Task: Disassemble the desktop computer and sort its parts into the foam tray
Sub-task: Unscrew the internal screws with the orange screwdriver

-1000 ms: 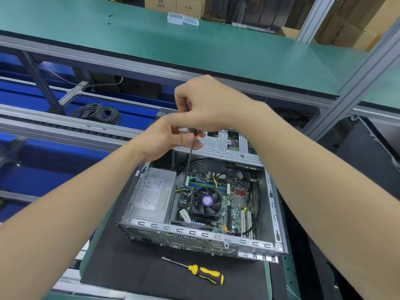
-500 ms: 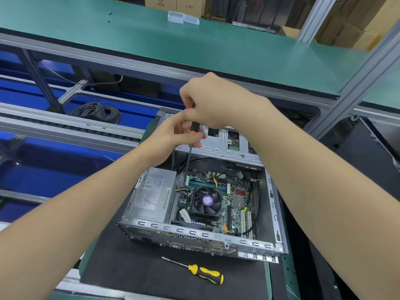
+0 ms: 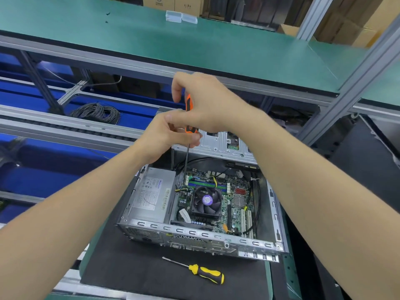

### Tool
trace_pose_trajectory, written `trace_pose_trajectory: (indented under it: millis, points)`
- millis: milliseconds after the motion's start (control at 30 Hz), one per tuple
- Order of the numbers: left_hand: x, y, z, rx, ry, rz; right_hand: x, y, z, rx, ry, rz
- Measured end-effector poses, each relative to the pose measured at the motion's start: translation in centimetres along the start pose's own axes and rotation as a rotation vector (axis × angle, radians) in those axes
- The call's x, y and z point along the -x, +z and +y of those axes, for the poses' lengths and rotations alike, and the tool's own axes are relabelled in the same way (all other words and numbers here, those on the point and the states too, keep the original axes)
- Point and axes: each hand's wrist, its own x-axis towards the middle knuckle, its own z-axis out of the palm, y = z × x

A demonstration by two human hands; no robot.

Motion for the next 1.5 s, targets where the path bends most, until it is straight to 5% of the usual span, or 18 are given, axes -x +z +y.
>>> trace_pose_trajectory:
  millis: [200, 400, 533, 1000, 1500]
  points:
    - [-0.1, 0.8, -0.7, -0.103, 0.045, 0.119, 0.9, 2.4, 0.7, -0.293, 0.209, 0.321]
    - [0.9, -0.7, -1.2, -0.183, -0.127, -0.157, 2.1, 4.4, 2.2, -0.791, 0.226, 0.315]
    - [1.2, -0.9, -2.2, -0.295, -0.213, -0.169, 3.2, 7.4, 3.0, -0.587, 0.218, 0.338]
    - [-0.4, -0.4, -3.8, -1.101, -0.367, -0.478, 3.7, 8.4, 4.3, -0.704, 0.209, 0.351]
    - [0.2, -0.6, -4.1, -0.863, -0.372, -0.464, 3.7, 9.7, 4.6, -0.635, 0.22, 0.352]
